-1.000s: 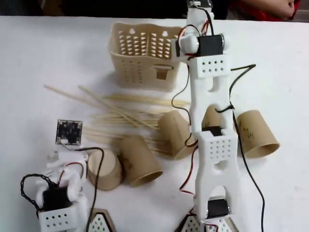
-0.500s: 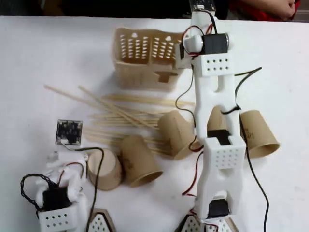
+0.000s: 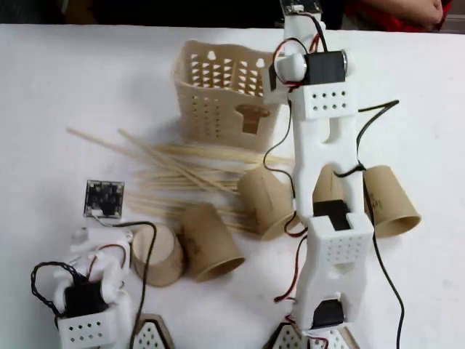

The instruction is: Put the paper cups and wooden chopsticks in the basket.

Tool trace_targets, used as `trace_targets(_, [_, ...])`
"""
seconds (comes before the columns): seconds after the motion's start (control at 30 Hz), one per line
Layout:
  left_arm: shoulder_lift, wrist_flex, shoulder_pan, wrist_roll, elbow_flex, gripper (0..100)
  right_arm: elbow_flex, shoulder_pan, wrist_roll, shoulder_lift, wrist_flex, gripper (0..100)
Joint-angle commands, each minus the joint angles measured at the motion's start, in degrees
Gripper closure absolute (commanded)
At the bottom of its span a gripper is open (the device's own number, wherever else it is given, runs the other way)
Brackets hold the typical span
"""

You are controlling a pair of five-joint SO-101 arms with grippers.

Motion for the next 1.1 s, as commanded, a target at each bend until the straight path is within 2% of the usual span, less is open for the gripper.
trace_targets(0.0, [-0.48,-0.26,-0.4,-0.62,-2.81,98,-1.32,-1.45,0.7,-5.41,0.22,82.9])
trace_targets(0.23, [-0.48,-0.26,-0.4,-0.62,-2.81,98,2.81,-1.01,7.74,-15.25,0.4,82.9])
trace_targets(0.57, [-0.48,-1.05,-0.4,-0.7,-2.55,98,30.86,1.45,22.68,-38.64,0.31,82.9])
trace_targets(0.77, [-0.48,-1.14,-0.4,-0.7,-2.55,98,44.75,9.8,37.63,-47.43,0.13,82.9])
trace_targets(1.07, [-0.48,-1.14,-0.4,-0.7,-2.55,98,61.54,19.03,63.21,-49.1,-0.04,82.7])
